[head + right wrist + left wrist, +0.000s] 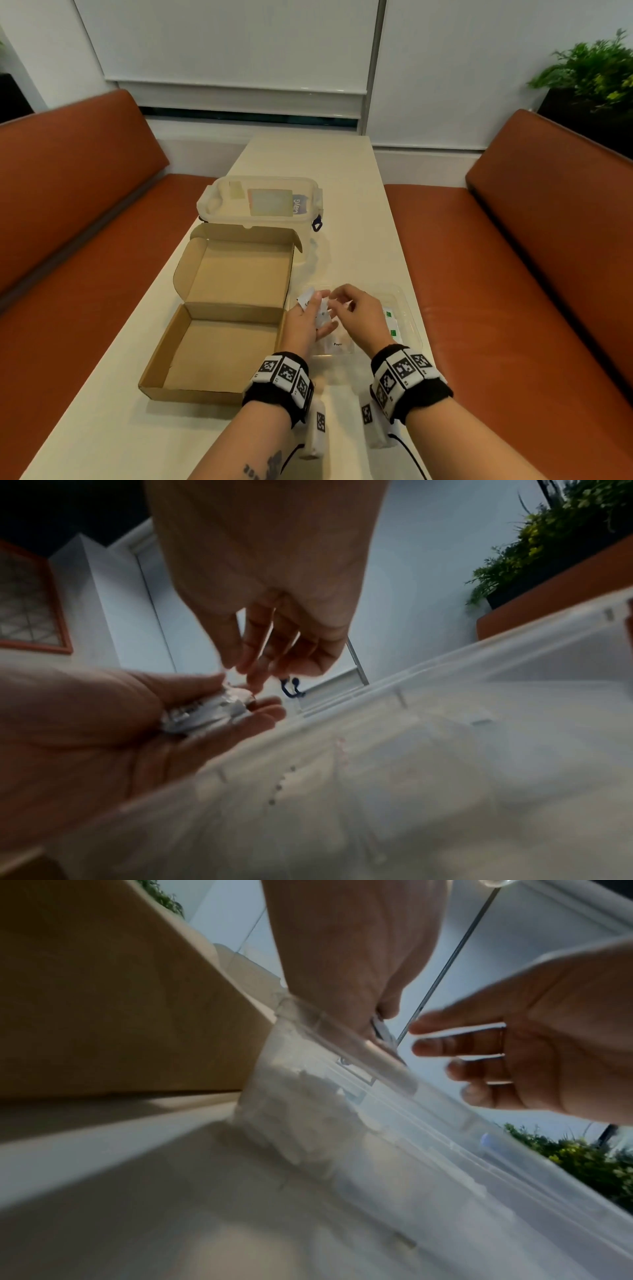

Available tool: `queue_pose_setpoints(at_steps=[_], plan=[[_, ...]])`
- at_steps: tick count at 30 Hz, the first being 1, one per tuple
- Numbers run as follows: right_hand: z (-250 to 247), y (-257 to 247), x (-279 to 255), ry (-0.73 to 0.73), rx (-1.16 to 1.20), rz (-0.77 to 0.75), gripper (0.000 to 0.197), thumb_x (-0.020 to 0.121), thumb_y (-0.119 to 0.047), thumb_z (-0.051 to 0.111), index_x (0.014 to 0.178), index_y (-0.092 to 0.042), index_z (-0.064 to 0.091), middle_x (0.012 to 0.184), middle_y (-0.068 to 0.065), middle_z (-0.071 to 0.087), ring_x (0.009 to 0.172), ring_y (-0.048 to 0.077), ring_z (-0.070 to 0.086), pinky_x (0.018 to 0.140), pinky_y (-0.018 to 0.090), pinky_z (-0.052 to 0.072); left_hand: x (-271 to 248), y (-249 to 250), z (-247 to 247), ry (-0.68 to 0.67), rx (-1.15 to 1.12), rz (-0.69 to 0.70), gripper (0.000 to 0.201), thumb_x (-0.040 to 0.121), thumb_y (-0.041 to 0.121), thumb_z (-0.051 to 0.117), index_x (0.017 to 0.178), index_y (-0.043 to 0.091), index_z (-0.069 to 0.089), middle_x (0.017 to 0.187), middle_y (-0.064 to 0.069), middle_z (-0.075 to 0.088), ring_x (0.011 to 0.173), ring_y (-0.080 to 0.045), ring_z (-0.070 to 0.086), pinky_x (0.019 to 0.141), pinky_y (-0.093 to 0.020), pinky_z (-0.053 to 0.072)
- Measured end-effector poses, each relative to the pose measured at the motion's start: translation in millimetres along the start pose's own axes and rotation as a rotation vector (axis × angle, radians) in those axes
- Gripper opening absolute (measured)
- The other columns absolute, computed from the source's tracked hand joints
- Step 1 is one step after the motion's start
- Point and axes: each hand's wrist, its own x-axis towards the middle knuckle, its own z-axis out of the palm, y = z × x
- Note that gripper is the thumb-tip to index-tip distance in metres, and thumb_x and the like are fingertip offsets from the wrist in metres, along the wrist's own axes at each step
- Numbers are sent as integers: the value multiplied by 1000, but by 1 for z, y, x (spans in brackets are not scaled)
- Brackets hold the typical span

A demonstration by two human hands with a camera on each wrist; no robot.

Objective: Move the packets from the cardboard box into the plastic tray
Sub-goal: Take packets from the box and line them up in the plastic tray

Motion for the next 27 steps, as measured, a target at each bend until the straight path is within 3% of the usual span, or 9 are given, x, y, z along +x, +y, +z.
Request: queue_pose_setpoints(at_steps=[4,8,11,13,15,17,20,24,27], plan=[[-3,-4,-3,-61,78,66,29,75,-16,75,97,-22,58,78,-9,61,67,1,55,63,15,47,-2,2,4,14,16,-28,21,93,28,58,100,8,63,80,-8,74,69,-17,72,55,-23,55],[-11,4,-3,-58,102,149,32,73,-13,78,96,-22,56,73,-6,57,65,3,53,62,16,46,-2,2,13,-34,31,-95,34,95,34,52,110,5,61,97,-18,72,82,-24,72,62,-29,59],[-16,10,-4,-5,126,189,37,74,-12,78,103,-23,57,83,-7,59,66,0,54,50,11,41,-4,5,26,-38,-51,-241,44,98,42,42,109,4,61,93,-16,70,71,-20,70,57,-28,59],[-21,12,-5,-6,151,194,46,75,-8,76,113,-24,56,94,-7,59,66,-3,54,47,6,40,-5,6,33,-51,-105,-307,41,100,35,38,113,1,58,93,-17,65,69,-22,67,53,-29,58],[-27,15,-4,-27,137,178,48,76,-6,74,118,-23,60,103,-3,59,69,0,53,55,8,41,-4,2,34,-65,-26,-296,36,101,24,41,119,-4,55,106,-23,63,82,-27,66,61,-31,60],[-32,17,-4,-36,88,161,40,79,-11,72,114,-25,64,104,-3,57,71,3,51,63,11,42,-4,-1,33,-93,63,-243,31,99,18,47,118,-5,55,107,-24,64,87,-27,67,69,-33,60],[-38,19,-5,-35,116,160,27,81,-14,71,107,-24,69,101,-2,61,71,10,56,72,21,50,-9,-2,34,-148,125,-168,24,96,20,52,110,2,60,91,-14,70,79,-21,71,65,-29,59],[-47,24,-5,55,183,190,9,79,-15,74,83,-21,69,82,-6,63,72,12,60,64,19,47,-12,0,42,-181,127,-198,29,95,27,55,112,5,62,105,-19,69,83,-29,70,67,-30,60],[-51,26,-4,83,238,204,10,77,-12,76,77,-15,66,70,-6,64,64,5,58,58,12,44,-13,2,50,-129,-14,-301,27,97,15,46,118,-2,54,108,-25,62,77,-31,66,62,-29,58]])
